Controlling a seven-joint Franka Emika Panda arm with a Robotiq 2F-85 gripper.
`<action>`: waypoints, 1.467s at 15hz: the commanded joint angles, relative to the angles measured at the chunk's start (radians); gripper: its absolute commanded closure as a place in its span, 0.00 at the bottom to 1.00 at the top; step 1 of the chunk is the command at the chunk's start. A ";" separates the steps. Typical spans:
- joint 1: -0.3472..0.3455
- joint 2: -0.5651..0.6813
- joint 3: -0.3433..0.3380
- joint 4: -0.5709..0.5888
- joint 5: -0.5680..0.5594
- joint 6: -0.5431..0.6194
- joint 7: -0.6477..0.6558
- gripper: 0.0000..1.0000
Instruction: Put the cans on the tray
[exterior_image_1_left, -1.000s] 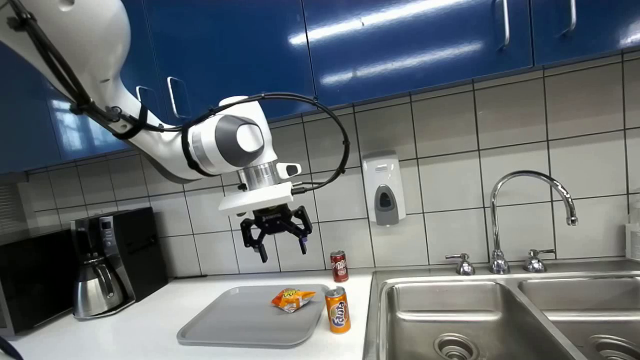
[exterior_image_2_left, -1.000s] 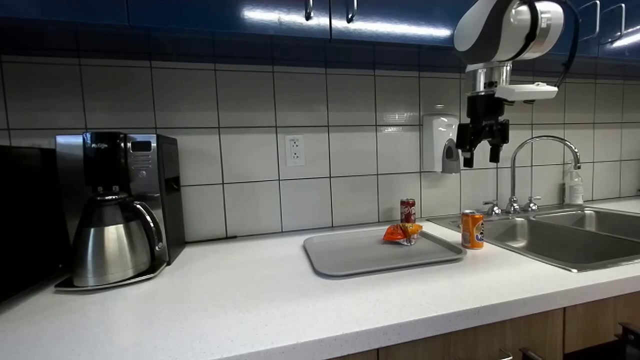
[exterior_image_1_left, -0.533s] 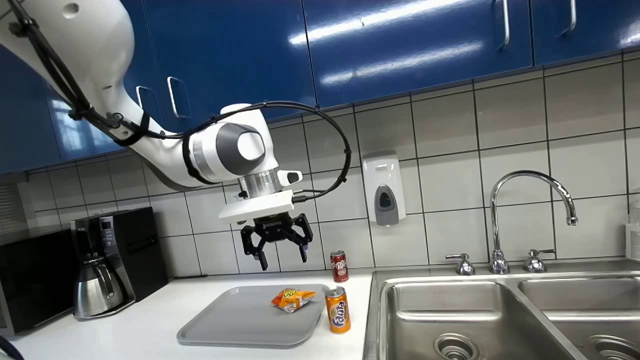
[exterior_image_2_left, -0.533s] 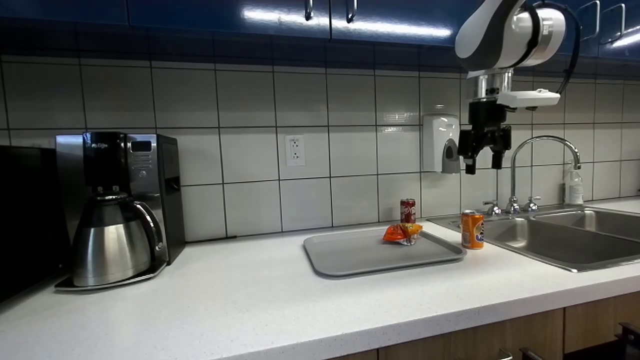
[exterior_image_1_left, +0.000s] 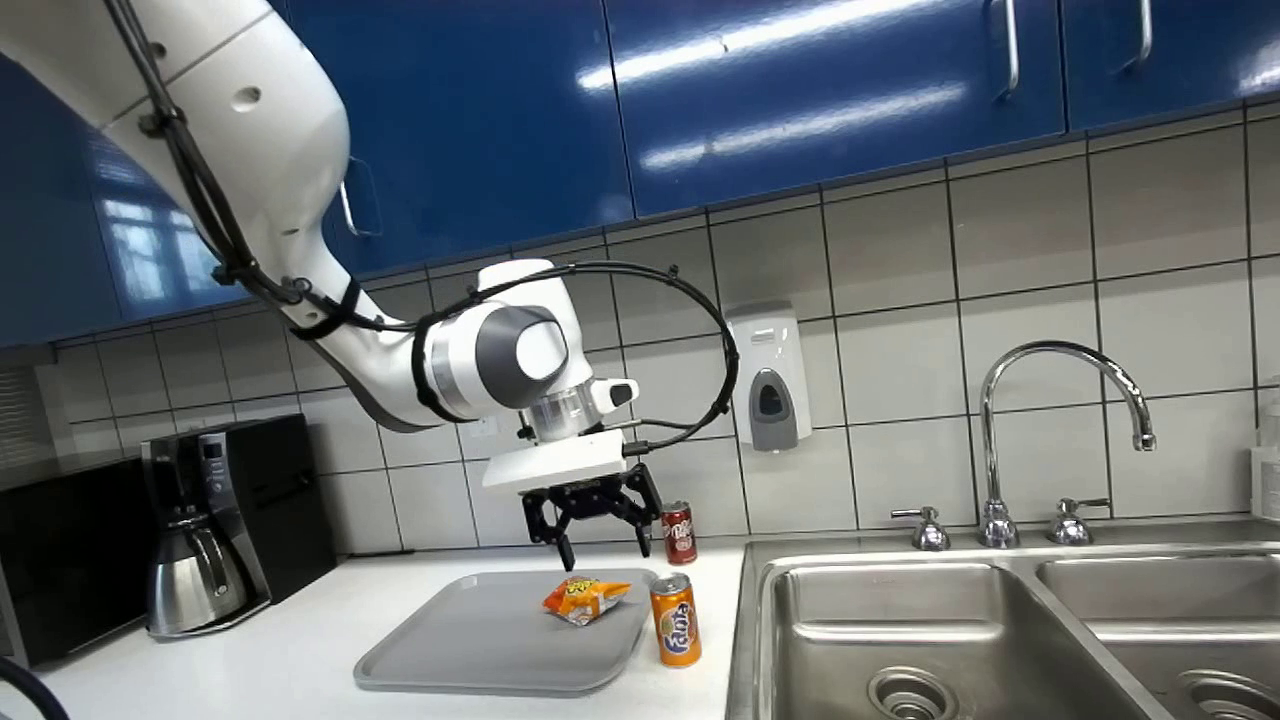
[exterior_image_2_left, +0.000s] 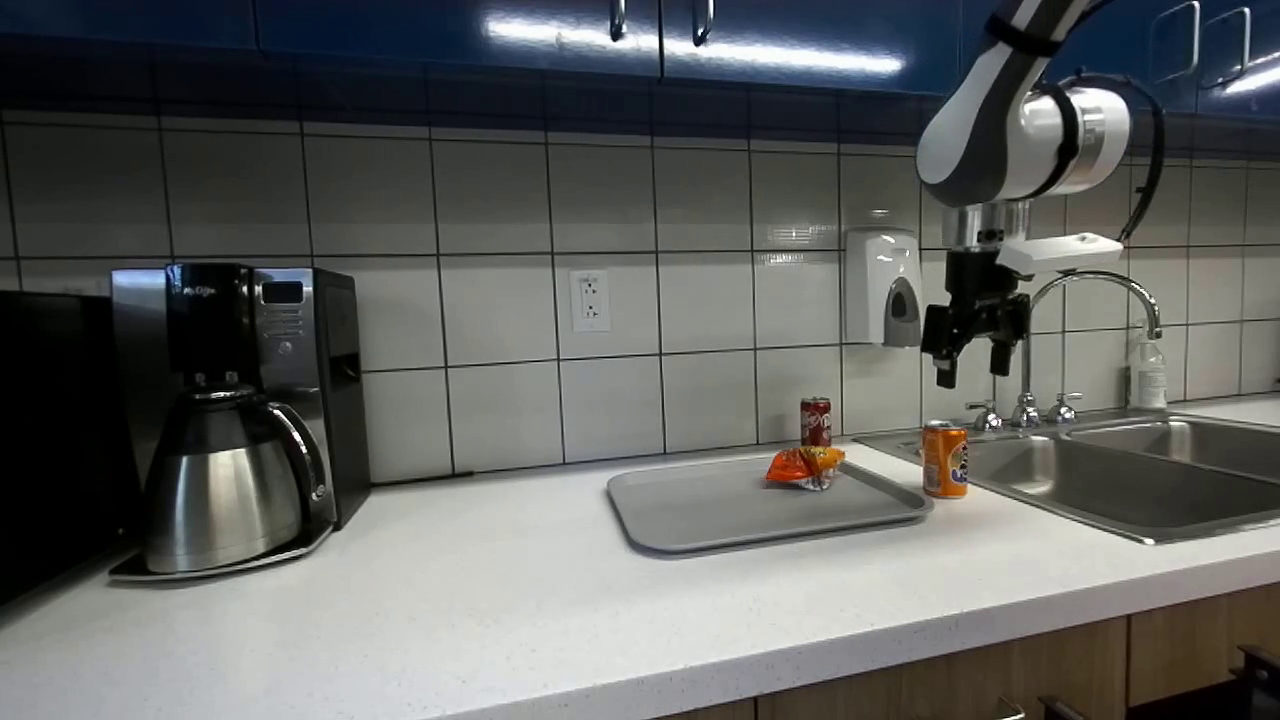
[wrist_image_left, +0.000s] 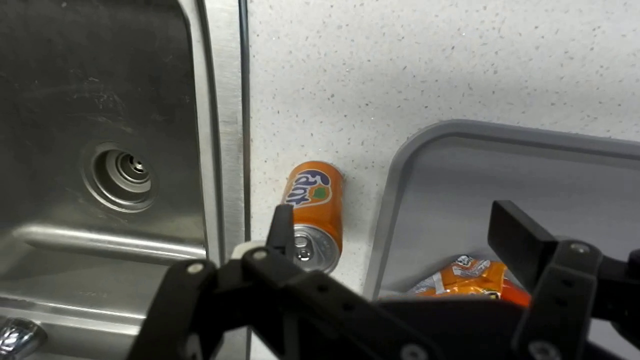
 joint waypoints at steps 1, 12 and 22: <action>-0.029 0.112 0.002 0.068 0.012 0.034 0.019 0.00; -0.044 0.344 0.008 0.336 -0.009 -0.042 0.180 0.00; -0.048 0.456 0.014 0.472 -0.001 -0.142 0.182 0.00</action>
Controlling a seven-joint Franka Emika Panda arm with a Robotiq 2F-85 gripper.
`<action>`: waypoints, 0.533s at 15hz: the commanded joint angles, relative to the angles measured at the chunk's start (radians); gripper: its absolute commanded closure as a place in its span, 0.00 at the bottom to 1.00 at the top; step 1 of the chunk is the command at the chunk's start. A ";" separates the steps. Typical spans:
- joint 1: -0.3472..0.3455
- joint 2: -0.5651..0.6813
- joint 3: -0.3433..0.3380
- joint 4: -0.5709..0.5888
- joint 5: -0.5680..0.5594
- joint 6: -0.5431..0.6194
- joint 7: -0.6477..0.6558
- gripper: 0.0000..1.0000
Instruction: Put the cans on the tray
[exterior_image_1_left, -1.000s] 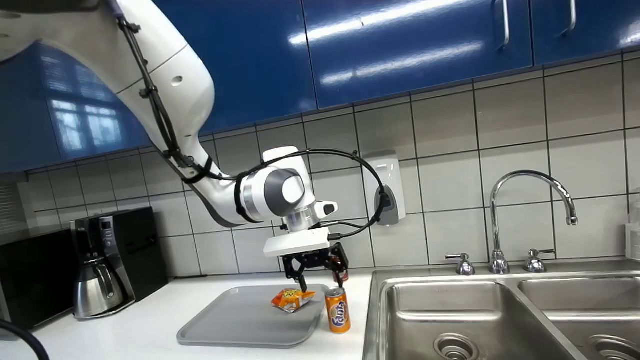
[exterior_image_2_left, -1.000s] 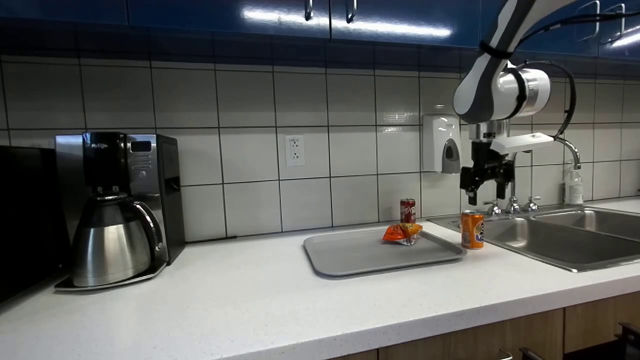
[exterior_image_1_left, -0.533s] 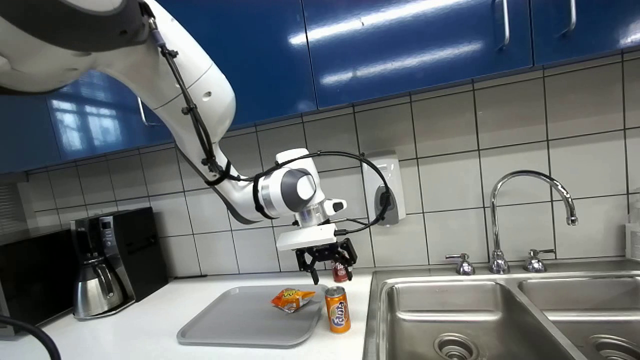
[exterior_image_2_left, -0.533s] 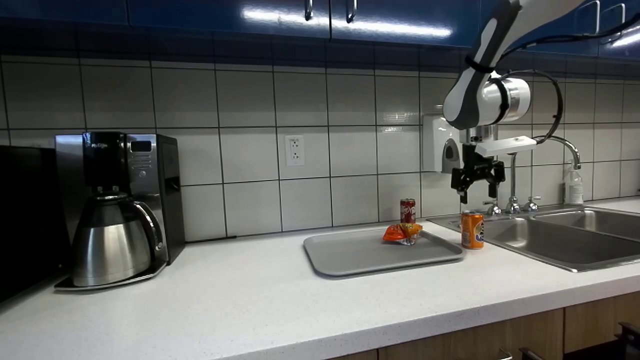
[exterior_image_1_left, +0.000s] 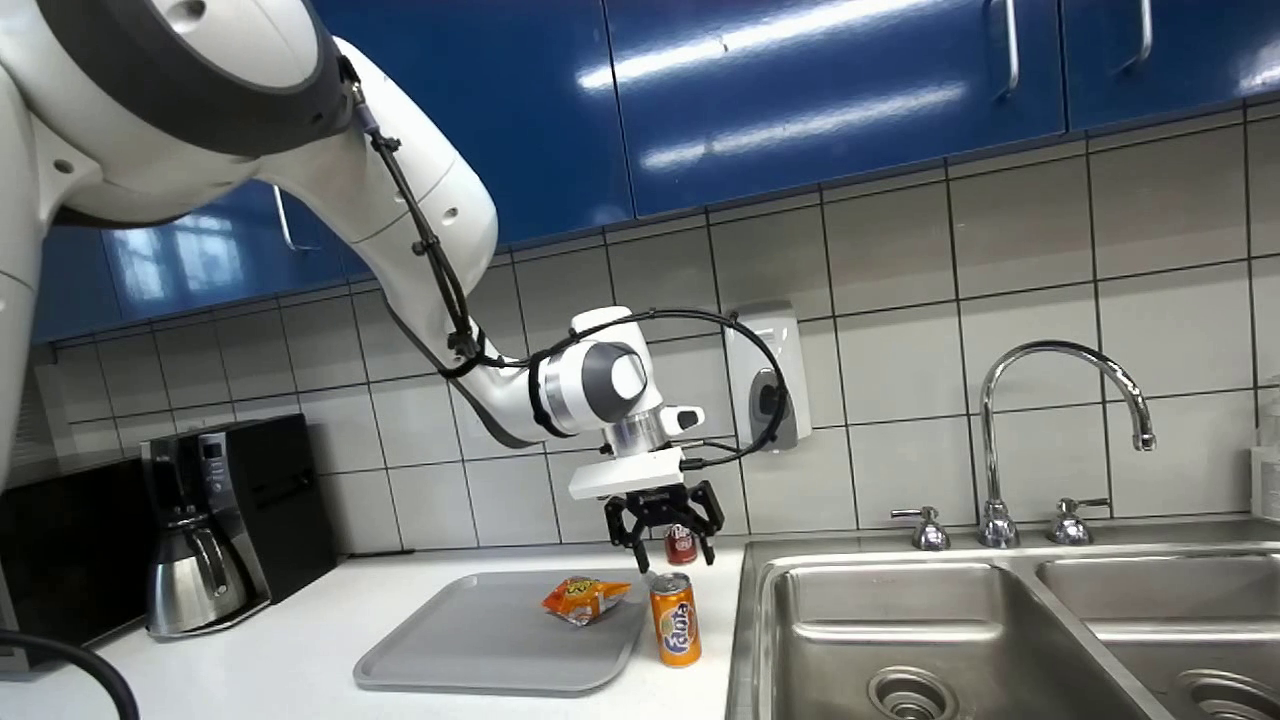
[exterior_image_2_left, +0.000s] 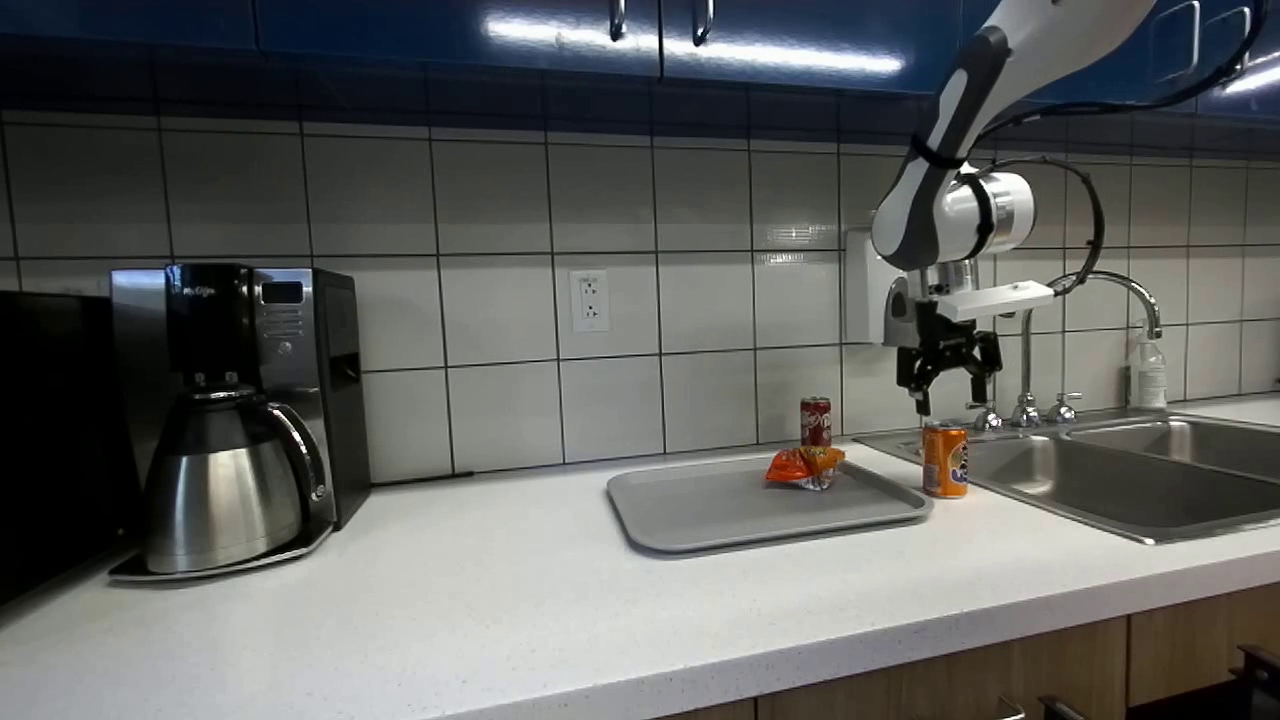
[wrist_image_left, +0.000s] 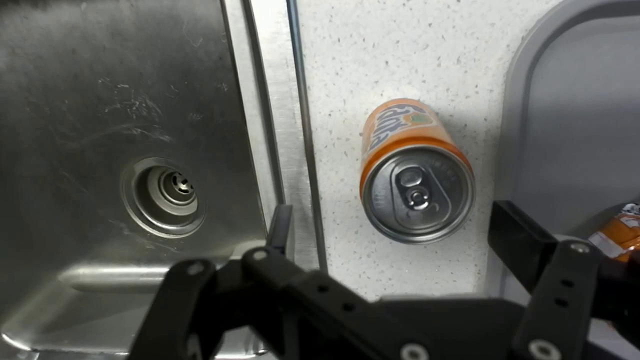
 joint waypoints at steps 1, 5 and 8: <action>-0.019 0.039 0.021 0.063 0.000 -0.058 0.012 0.00; -0.017 0.047 0.026 0.060 -0.003 -0.063 0.009 0.00; -0.013 0.057 0.028 0.059 -0.011 -0.057 0.017 0.00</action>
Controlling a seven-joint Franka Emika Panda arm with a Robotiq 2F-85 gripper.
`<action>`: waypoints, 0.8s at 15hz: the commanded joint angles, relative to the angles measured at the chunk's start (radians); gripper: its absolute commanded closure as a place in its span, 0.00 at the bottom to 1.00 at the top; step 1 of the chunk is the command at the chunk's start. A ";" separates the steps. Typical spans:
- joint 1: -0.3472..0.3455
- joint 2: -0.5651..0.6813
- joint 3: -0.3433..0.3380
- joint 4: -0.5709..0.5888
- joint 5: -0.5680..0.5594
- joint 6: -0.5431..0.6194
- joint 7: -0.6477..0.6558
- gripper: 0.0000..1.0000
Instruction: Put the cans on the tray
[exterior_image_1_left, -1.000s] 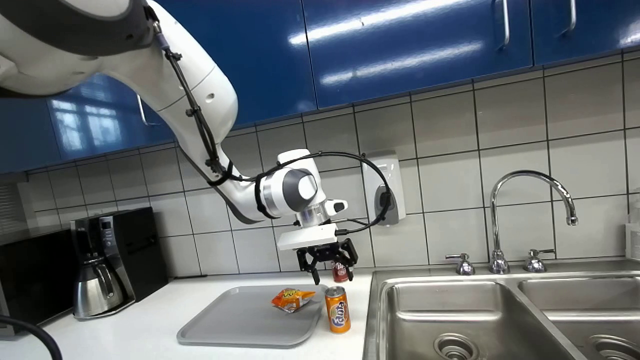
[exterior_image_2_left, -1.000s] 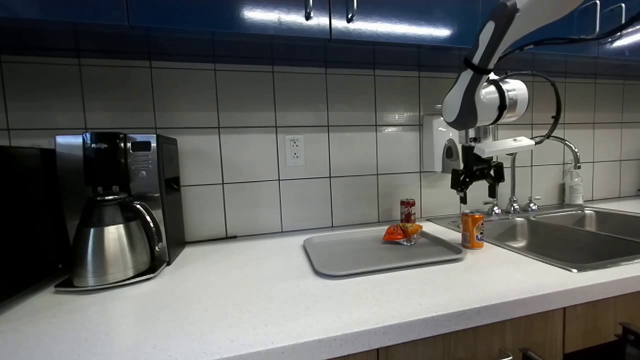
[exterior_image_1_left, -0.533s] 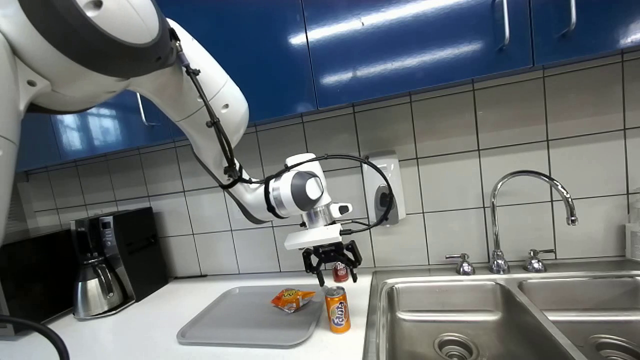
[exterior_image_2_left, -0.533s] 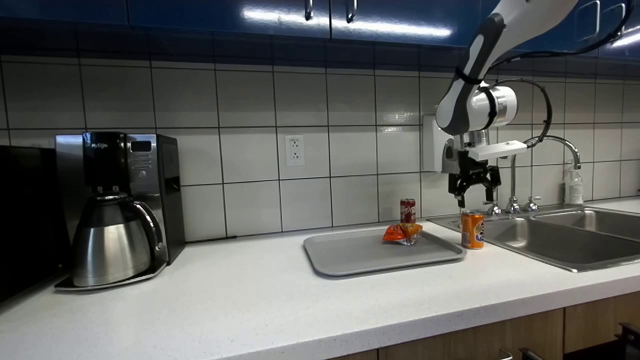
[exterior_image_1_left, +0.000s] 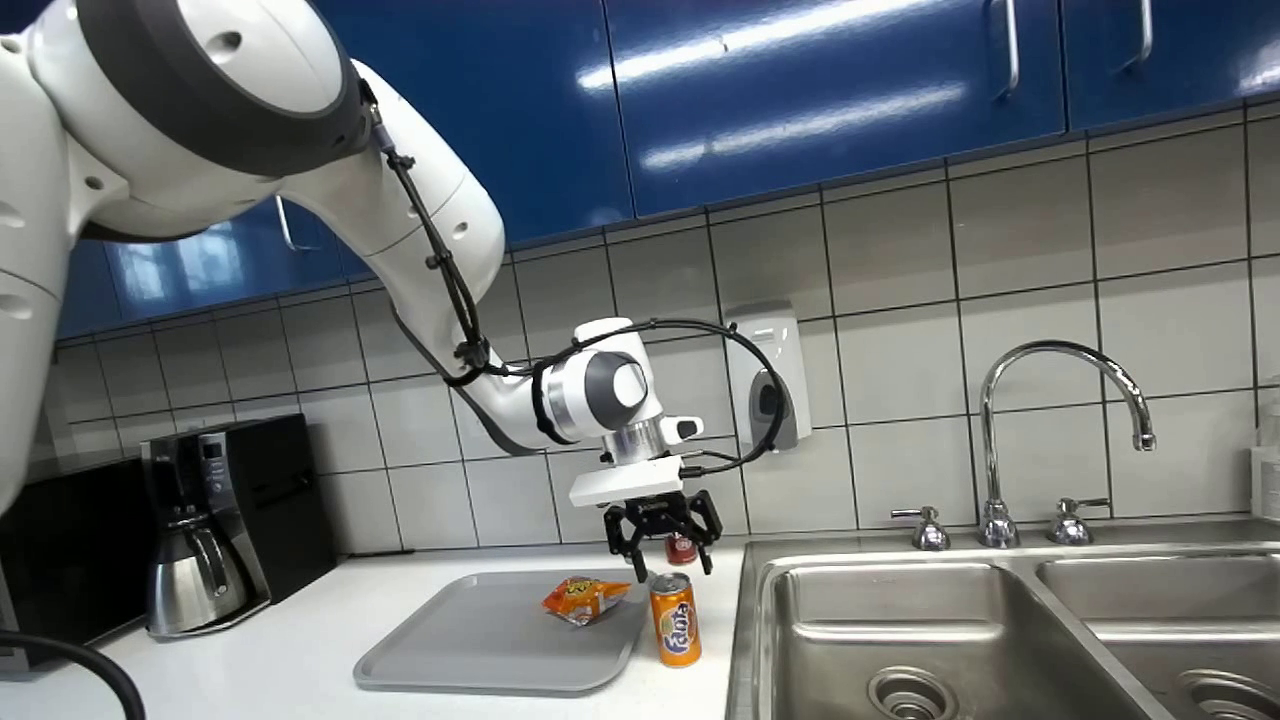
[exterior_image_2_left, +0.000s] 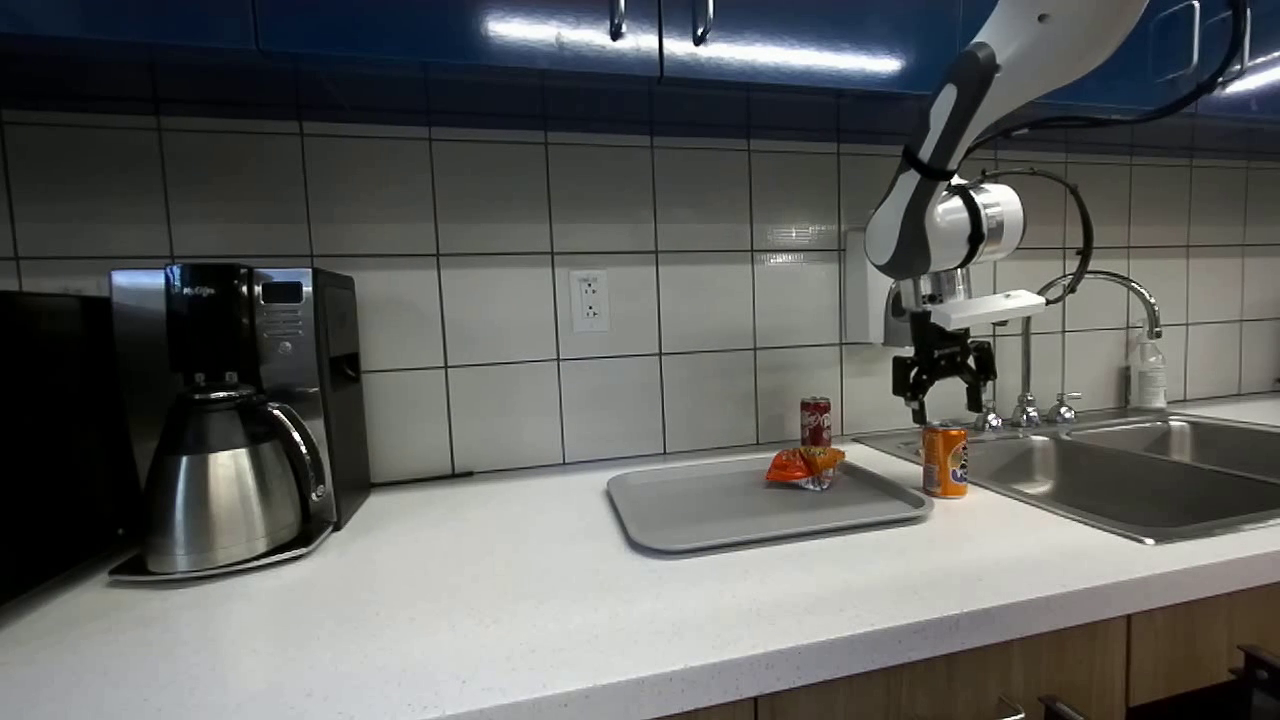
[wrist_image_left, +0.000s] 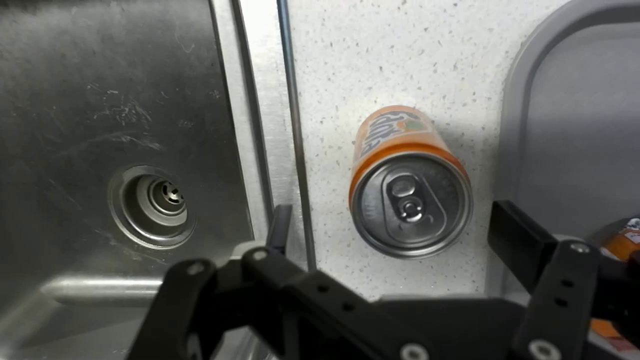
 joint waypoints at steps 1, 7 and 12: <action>-0.013 0.022 0.017 0.029 -0.012 -0.029 0.021 0.00; -0.008 0.063 0.018 0.028 -0.019 -0.025 0.026 0.00; -0.003 0.086 0.024 0.034 -0.020 -0.017 0.023 0.00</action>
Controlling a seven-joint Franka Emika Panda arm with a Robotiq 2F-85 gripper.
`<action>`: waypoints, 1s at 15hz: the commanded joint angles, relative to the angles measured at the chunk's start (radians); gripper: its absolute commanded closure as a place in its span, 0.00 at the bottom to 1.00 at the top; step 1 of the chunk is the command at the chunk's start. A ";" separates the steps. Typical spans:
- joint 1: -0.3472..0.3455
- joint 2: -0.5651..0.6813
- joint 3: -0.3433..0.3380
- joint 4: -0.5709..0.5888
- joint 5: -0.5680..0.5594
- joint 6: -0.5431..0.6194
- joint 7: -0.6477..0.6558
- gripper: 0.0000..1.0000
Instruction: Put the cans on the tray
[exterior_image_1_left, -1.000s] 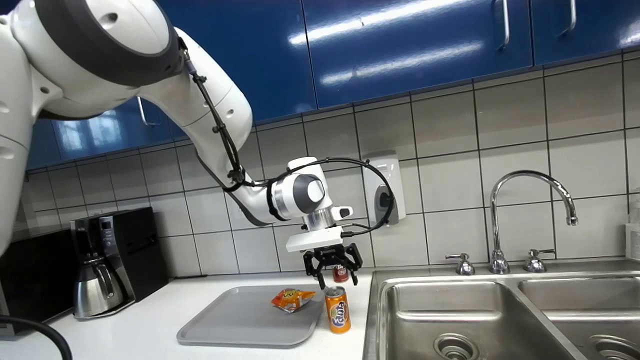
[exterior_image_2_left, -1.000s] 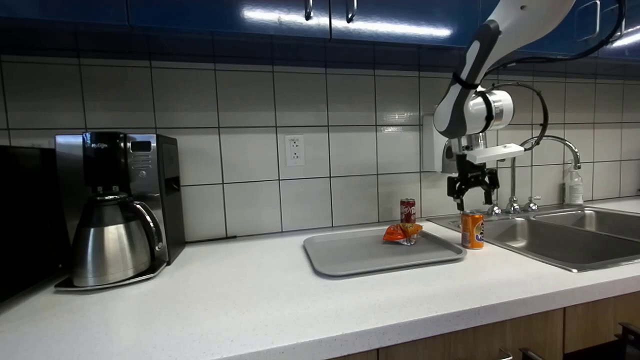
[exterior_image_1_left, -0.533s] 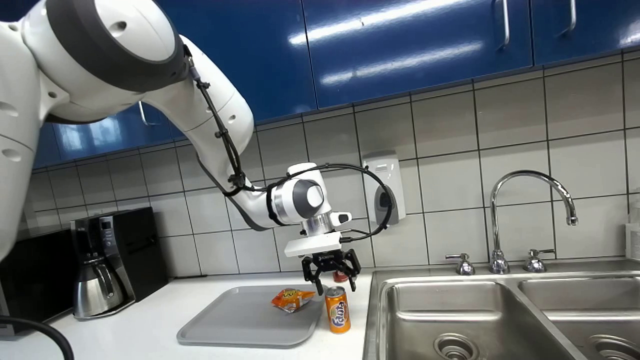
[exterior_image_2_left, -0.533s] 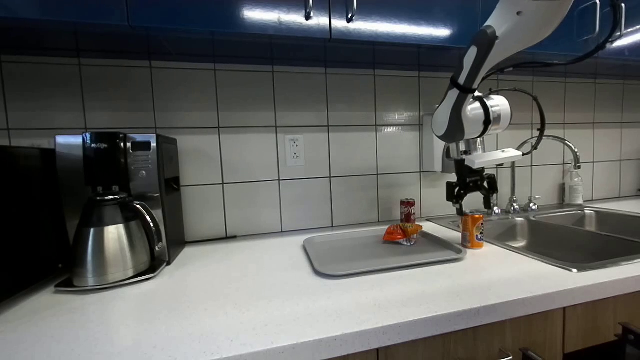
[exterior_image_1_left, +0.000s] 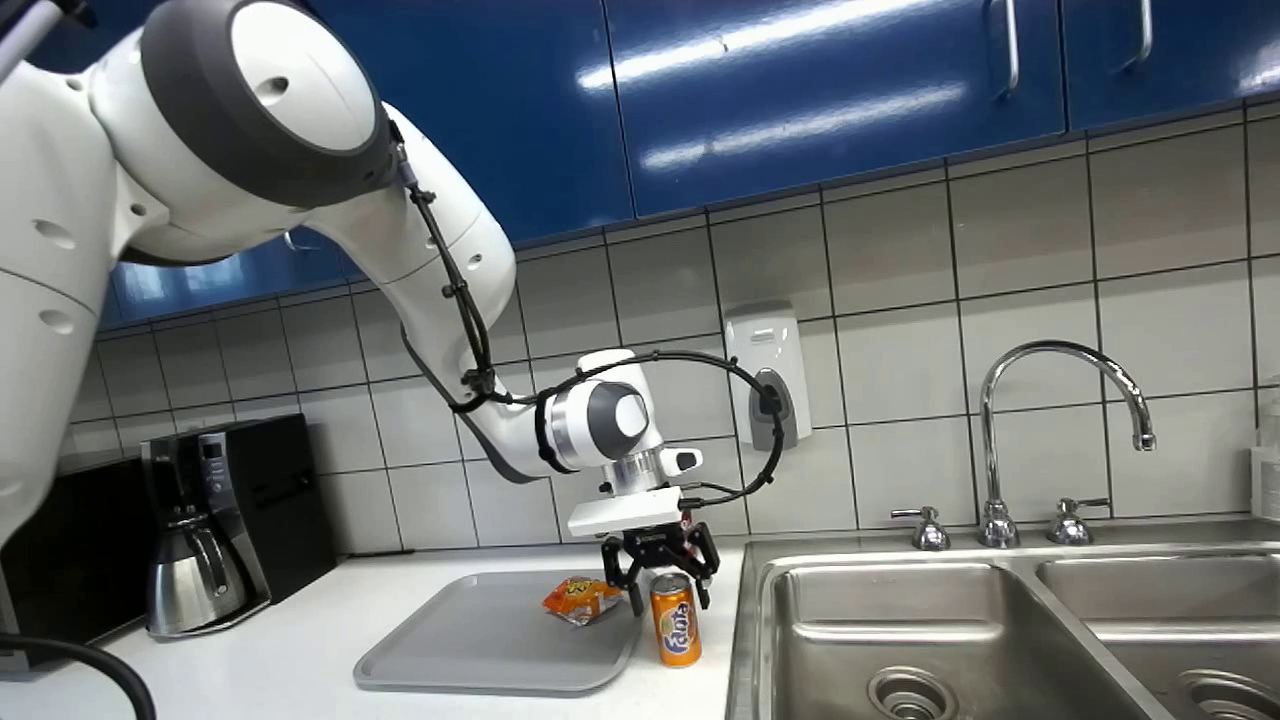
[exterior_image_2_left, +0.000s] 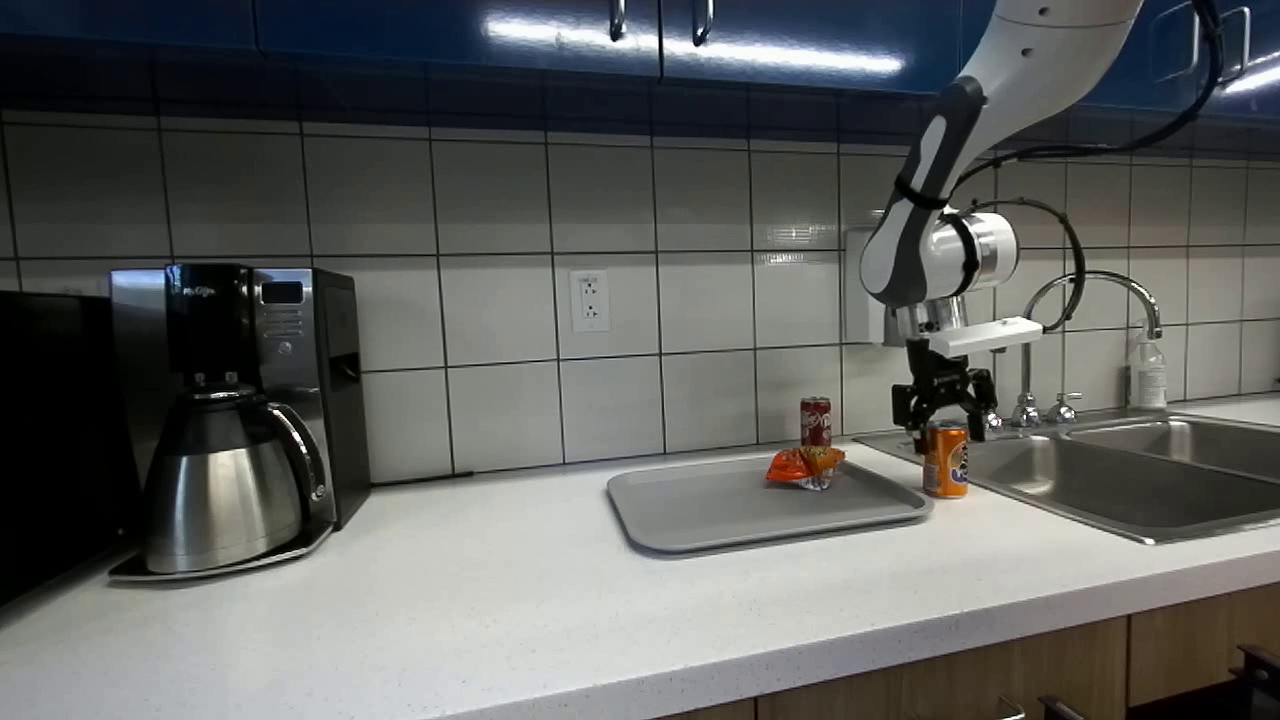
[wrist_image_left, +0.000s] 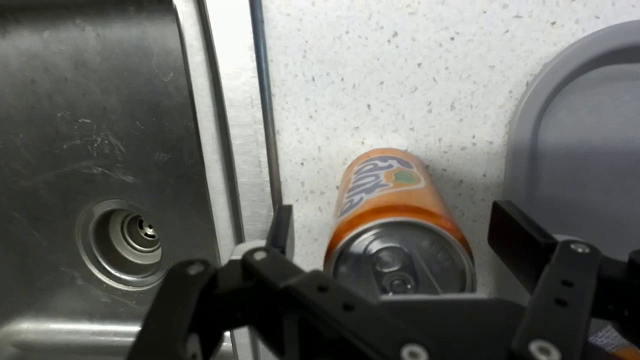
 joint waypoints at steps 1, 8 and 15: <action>-0.007 0.019 0.019 0.035 -0.017 -0.018 0.022 0.00; -0.010 0.016 0.018 0.040 -0.025 -0.020 0.018 0.00; -0.011 0.018 0.019 0.050 -0.022 -0.023 0.016 0.00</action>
